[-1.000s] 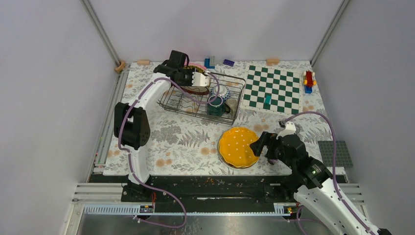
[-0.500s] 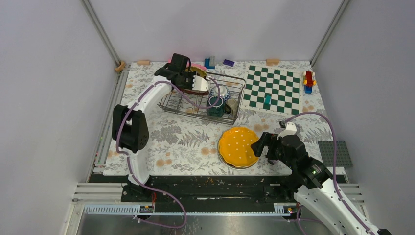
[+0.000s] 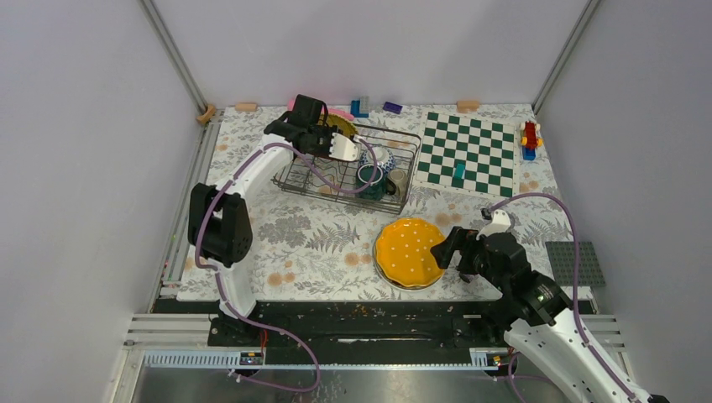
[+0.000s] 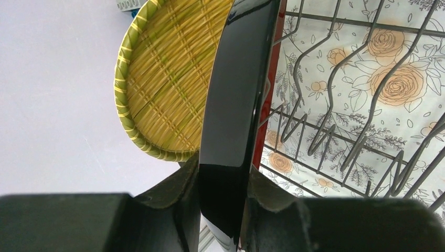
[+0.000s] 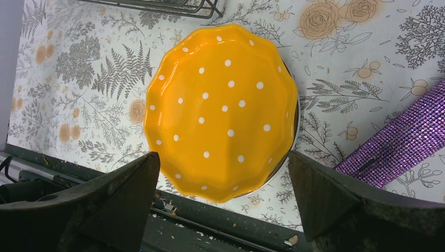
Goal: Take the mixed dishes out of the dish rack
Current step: Pick up the plate from the dish rack.
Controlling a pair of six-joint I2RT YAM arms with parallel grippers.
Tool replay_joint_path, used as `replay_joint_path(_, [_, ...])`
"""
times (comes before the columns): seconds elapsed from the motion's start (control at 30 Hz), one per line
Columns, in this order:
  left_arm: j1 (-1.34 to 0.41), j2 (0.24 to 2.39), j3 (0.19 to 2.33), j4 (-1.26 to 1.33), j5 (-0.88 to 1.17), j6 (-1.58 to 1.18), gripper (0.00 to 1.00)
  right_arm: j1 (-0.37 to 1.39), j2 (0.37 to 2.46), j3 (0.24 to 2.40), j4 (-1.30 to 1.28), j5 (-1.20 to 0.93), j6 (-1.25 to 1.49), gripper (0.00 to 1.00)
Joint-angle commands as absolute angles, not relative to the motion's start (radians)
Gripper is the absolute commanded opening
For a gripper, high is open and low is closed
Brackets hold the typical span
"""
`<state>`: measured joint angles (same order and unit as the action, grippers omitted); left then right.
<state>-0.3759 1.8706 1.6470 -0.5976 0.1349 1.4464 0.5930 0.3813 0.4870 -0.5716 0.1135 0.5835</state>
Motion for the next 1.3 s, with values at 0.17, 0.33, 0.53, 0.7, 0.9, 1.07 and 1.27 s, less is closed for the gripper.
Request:
replay_joint_path(0.17, [-0.385, 1.74, 1.71, -0.488, 0.101, 1.549, 0.0, 0.597, 0.356, 0.513, -0.569, 0.115, 0.565, 1.0])
replay_joint_path(0.33, [-0.389, 1.724, 1.711, -0.488, 0.092, 1.548, 0.0, 0.596, 0.352, 0.517, -0.568, 0.111, 0.559, 1.0])
replay_joint_path(0.53, [-0.395, 1.69, 1.679, -0.465, 0.075, 1.54, 0.0, 0.596, 0.338, 0.526, -0.574, 0.115, 0.55, 0.99])
replay_joint_path(0.7, [-0.396, 1.642, 1.638, -0.417, 0.111, 1.503, 0.0, 0.596, 0.33, 0.516, -0.556, 0.128, 0.546, 1.0])
replay_joint_path(0.9, [-0.396, 1.605, 1.637, -0.385, 0.087, 1.462, 0.0, 0.597, 0.322, 0.518, -0.547, 0.118, 0.545, 1.0])
replay_joint_path(1.07, [-0.397, 1.537, 1.589, -0.32, 0.128, 1.388, 0.0, 0.597, 0.298, 0.503, -0.528, 0.103, 0.549, 1.0])
replay_joint_path(1.27, [-0.4, 1.457, 1.555, -0.155, 0.225, 1.091, 0.0, 0.597, 0.272, 0.484, -0.516, 0.078, 0.556, 1.0])
